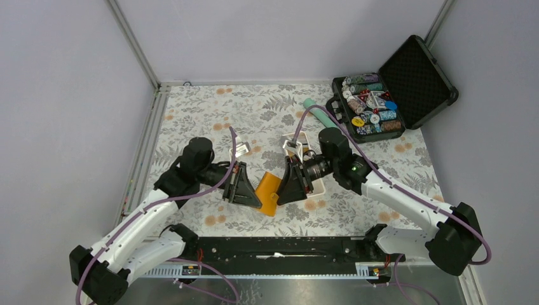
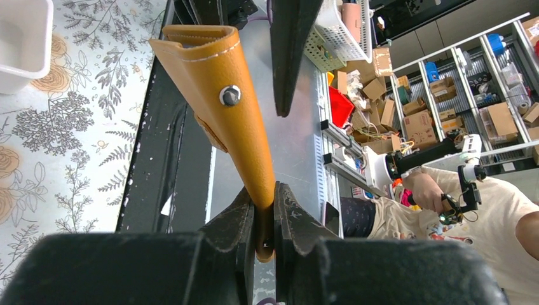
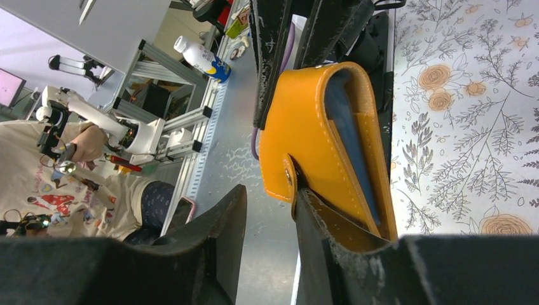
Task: Put the credit cards into the card holder
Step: Open the card holder at the center of the board.
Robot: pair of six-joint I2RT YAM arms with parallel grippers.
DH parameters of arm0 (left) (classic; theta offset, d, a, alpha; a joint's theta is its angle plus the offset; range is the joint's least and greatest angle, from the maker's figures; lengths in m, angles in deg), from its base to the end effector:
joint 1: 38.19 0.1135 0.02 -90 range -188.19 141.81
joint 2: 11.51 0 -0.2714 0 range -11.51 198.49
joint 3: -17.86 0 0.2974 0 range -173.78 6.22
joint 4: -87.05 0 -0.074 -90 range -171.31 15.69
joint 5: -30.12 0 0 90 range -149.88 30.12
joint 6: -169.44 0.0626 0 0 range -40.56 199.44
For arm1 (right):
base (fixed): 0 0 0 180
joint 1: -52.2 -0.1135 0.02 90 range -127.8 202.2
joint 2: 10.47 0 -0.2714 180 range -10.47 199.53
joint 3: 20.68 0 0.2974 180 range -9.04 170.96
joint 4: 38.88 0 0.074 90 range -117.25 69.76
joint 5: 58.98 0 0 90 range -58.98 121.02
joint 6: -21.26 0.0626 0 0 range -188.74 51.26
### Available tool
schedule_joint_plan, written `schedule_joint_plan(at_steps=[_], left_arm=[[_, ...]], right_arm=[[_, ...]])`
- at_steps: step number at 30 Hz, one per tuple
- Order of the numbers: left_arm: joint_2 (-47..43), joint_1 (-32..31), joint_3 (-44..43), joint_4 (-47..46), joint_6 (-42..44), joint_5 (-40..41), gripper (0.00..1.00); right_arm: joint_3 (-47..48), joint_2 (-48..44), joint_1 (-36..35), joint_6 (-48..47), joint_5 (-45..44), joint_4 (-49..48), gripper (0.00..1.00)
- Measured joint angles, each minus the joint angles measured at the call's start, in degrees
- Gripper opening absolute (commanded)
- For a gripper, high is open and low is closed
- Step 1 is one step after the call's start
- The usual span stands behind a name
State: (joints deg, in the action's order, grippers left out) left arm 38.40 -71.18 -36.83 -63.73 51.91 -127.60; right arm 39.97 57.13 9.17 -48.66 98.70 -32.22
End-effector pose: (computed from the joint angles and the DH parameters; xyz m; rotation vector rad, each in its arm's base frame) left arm 0.1618 -0.1741 0.3055 0.9600 1.9598 -1.8110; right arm 0.1848 0.2517 0.3054 -1.3003 1.5894 1.7856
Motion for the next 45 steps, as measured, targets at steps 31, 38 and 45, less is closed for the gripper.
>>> schedule_joint_plan(at_steps=[31, 38, 45], left_arm=[[3.1, -0.2, 2.8, -10.3, -6.3, 10.4, 0.33], [3.2, -0.3, 5.2, -13.5, -9.4, 12.5, 0.0], [3.1, -0.3, 7.4, -13.9, -11.7, 15.1, 0.0]], right_arm=[[5.6, 1.5, -2.4, -11.6, -9.9, 16.4, 0.0], [5.7, 1.7, -3.7, -14.6, -15.2, 19.7, 0.0], [6.9, 1.7, -9.9, -17.5, -25.6, 22.4, 0.0]])
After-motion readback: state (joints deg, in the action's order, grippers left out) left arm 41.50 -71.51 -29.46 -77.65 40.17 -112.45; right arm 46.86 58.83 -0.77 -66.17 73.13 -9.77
